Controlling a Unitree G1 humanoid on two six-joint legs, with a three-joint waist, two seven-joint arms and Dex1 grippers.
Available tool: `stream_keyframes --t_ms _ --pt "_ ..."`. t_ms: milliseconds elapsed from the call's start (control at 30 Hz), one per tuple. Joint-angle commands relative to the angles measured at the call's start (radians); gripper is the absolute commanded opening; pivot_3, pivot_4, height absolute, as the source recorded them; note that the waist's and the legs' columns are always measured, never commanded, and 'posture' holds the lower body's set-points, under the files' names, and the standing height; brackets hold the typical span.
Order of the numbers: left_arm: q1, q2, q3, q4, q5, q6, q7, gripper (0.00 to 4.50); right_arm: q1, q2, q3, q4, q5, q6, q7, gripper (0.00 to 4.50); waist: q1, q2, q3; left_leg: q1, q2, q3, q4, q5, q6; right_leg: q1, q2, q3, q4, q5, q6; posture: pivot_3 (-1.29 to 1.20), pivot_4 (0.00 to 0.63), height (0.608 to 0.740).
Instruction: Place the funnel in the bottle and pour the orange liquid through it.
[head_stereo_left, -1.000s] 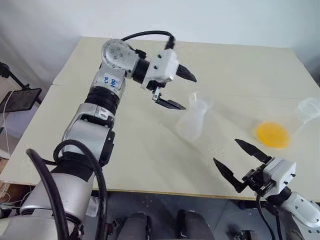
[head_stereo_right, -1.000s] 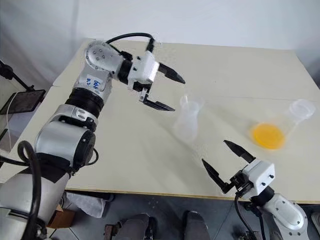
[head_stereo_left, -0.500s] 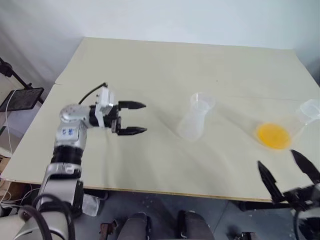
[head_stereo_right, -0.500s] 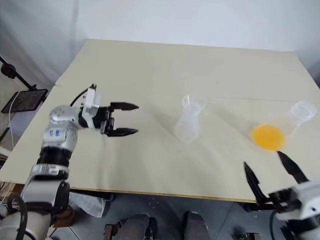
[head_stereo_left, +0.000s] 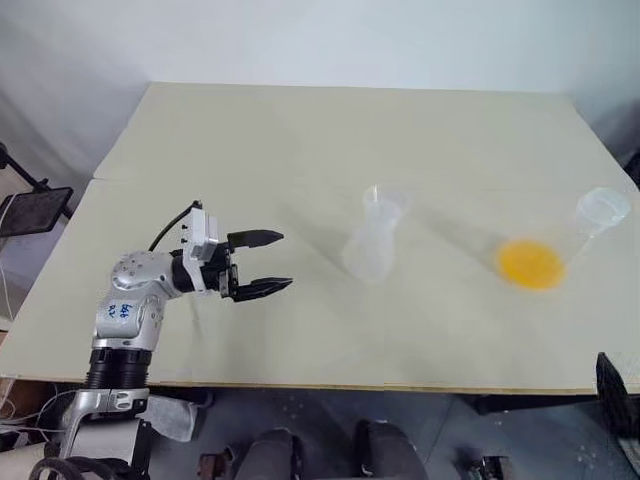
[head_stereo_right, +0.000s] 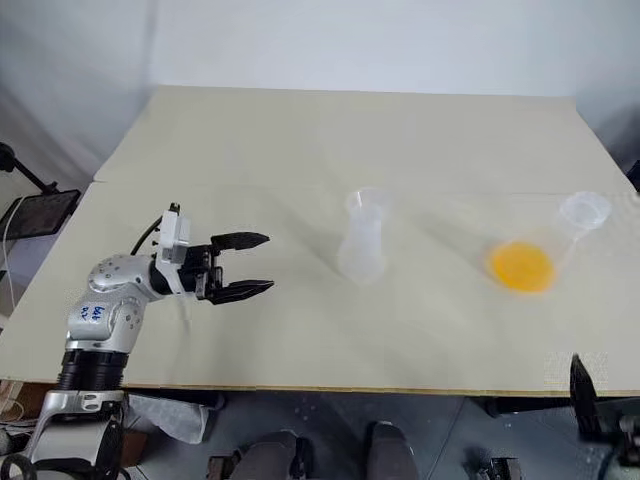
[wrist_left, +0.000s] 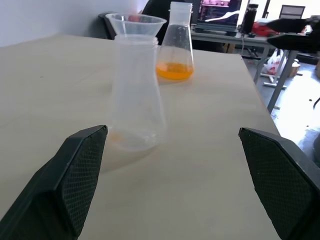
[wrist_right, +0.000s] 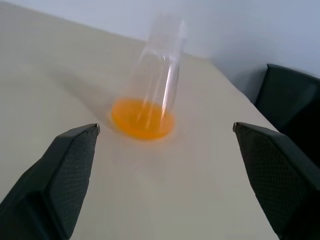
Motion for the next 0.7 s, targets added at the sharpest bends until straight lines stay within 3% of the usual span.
stream_keyframes --t_ms 33,300,700 --pt "0.019 0.005 0.004 -0.071 -0.030 0.010 0.018 4.48 -0.082 -0.089 -0.011 -0.043 0.039 0.186 -0.138 4.50 0.003 0.001 0.000 0.000 0.000 0.000 0.000 0.000 0.000 0.000 0.000 0.000 0.000 0.000 0.000 0.00 0.150 0.740" --pt "0.079 0.007 0.001 -0.164 -0.051 0.046 0.059 4.48 -0.380 -0.271 0.006 0.082 0.097 0.481 -0.239 4.50 0.008 0.001 -0.001 -0.002 -0.001 -0.001 0.001 0.001 0.000 0.000 0.000 0.000 0.000 0.000 -0.001 0.00 0.150 0.740" --pt "0.128 0.021 0.005 -0.244 -0.070 0.071 0.106 4.48 -0.720 -0.293 0.036 0.247 0.115 0.634 -0.287 4.50 0.005 0.001 -0.001 -0.002 0.000 0.000 0.001 0.001 0.001 0.000 0.002 -0.001 0.000 0.000 0.000 0.00 0.150 0.740"
